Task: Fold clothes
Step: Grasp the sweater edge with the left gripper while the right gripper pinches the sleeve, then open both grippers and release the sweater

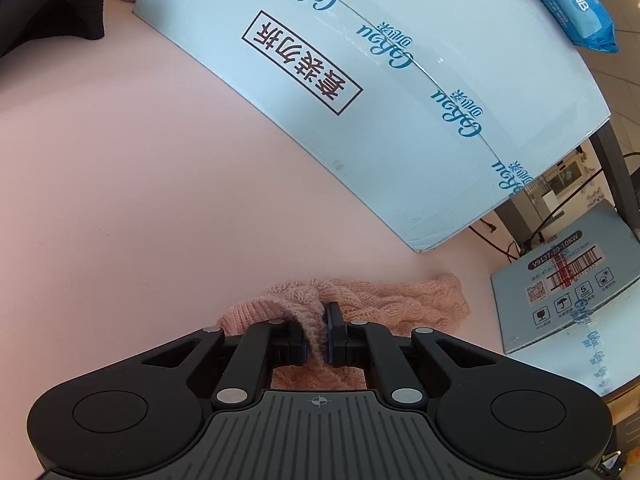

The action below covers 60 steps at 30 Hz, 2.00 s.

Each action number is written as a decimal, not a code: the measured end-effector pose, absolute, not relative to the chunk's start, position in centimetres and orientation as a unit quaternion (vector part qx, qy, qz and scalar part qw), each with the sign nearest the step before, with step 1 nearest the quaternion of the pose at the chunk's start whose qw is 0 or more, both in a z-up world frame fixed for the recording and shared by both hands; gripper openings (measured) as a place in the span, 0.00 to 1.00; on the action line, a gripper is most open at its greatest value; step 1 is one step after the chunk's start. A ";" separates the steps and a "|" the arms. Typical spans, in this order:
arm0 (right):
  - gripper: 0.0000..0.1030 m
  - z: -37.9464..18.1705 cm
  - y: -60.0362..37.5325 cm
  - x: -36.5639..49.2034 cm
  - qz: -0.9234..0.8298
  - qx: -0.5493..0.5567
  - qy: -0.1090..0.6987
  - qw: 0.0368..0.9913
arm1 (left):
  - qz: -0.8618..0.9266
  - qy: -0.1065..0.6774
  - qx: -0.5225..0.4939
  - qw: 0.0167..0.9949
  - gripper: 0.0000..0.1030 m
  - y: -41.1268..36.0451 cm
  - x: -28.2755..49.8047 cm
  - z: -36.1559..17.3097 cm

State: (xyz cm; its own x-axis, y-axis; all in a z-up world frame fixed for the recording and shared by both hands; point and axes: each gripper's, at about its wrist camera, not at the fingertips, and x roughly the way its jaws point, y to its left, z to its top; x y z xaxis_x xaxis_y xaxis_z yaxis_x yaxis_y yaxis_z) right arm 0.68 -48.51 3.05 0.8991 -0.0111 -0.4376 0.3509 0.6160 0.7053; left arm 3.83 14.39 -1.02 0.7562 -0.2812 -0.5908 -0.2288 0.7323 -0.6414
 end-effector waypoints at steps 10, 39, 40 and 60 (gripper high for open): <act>0.09 3.1 -49.7 -1.9 -0.121 0.462 0.168 0.862 | -0.023 0.276 -0.393 0.877 0.08 16.2 0.9 -4.0; 0.99 4.1 -49.6 -8.2 -0.166 0.407 -0.036 0.897 | -0.139 0.219 -0.395 0.881 0.98 16.7 -1.6 1.7; 1.00 4.2 -49.5 -8.4 -0.154 0.404 -0.047 0.900 | -0.146 0.218 -0.397 0.879 0.99 16.9 -2.0 2.1; 1.00 3.7 -44.9 -6.4 0.138 0.400 0.043 0.905 | -0.208 0.257 -0.391 0.859 1.00 19.8 -2.8 5.9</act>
State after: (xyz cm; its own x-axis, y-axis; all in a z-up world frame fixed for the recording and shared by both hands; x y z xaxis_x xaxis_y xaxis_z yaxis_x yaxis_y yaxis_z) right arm -6.44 -44.88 3.73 0.9583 0.2839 0.0315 -0.2143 0.6415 0.7366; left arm -2.76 19.83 5.92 0.7816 -0.5579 -0.2790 0.1560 0.6080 -0.7785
